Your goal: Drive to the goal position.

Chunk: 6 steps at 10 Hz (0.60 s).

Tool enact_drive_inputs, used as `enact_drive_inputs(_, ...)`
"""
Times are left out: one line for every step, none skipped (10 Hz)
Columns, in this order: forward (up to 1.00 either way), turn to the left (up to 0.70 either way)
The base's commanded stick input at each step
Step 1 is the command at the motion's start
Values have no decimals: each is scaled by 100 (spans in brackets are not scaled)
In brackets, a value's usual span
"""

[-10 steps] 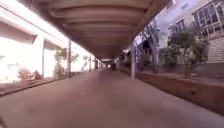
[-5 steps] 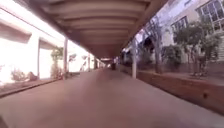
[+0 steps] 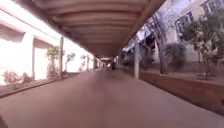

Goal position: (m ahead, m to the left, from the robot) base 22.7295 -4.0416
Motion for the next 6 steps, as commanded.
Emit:
enact_drive_inputs(85, 0)
enact_drive_inputs(85, 0)
enact_drive_inputs(85, 0)
enact_drive_inputs(85, 0)
enact_drive_inputs(85, 0)
enact_drive_inputs(85, 0)
